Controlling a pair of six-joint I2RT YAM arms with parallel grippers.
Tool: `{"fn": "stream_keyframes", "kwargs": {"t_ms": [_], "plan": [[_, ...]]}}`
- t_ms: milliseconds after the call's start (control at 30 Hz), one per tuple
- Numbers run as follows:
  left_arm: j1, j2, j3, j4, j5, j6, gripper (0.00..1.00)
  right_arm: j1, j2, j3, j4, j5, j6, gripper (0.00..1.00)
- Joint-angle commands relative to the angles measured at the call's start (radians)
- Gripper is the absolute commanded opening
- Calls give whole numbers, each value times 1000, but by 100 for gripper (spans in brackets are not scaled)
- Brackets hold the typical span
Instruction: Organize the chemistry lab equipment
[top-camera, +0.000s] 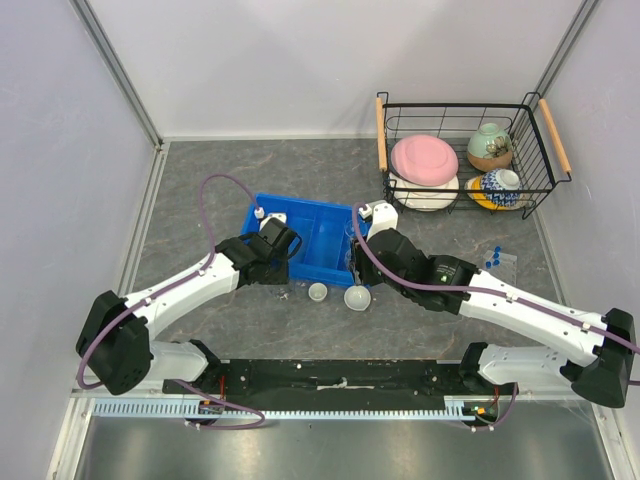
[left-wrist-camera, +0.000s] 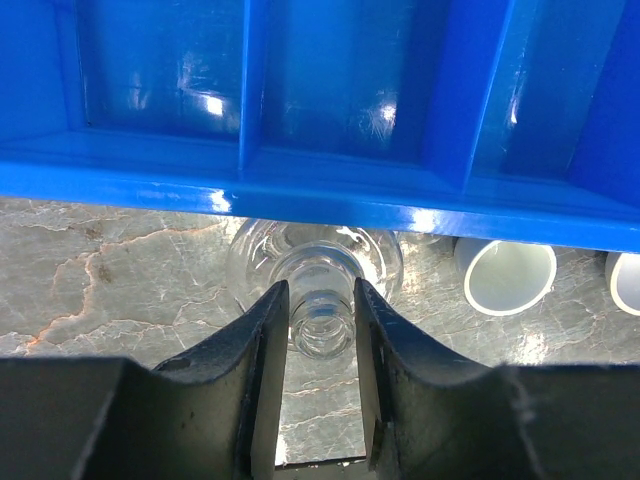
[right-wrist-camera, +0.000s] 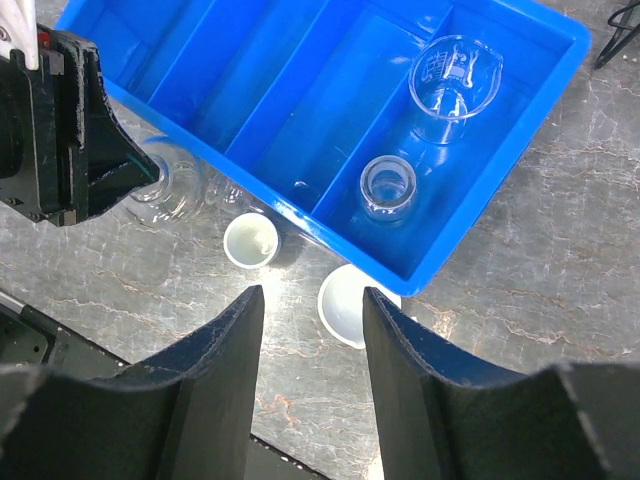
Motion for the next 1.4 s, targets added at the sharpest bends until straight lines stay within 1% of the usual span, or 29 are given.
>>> {"fn": "stream_keyframes", "kwargs": {"t_ms": [0,233,467,533,567,733,767,833,867,1067,1133,1233,1367], "plan": [[-6,-5,26,34,-29,-19,38,8,-29,-4,18,1,-2,51],[-14,11,26,12,-31,-19,41,6,-26,-11,20,-5,1,51],[-21,6,16,3,-41,-26,42,8,-27,-15,23,-15,9,51],[-21,6,16,2,-43,-24,39,6,-29,-15,23,-16,11,51],[-21,6,17,2,-45,-24,34,6,-29,-15,23,-16,9,50],[-21,4,28,-17,-51,-20,21,8,-35,-18,20,-15,9,49],[-21,4,34,-20,-54,-18,14,6,-36,-20,20,-13,11,49],[-21,-2,39,-31,-66,-18,8,8,-36,-20,21,-16,12,48],[-21,-5,45,-44,-68,-13,2,8,-38,-20,18,-16,12,48],[-21,-48,77,-110,-94,-4,2,6,-39,-14,17,-24,12,47],[-23,-60,94,-155,-103,-1,2,6,-38,-9,17,-24,12,47],[-30,-78,138,-195,-103,5,2,8,-39,-1,10,-25,11,46],[-44,-75,251,-224,-80,25,2,8,-42,14,0,-19,12,45]]}}
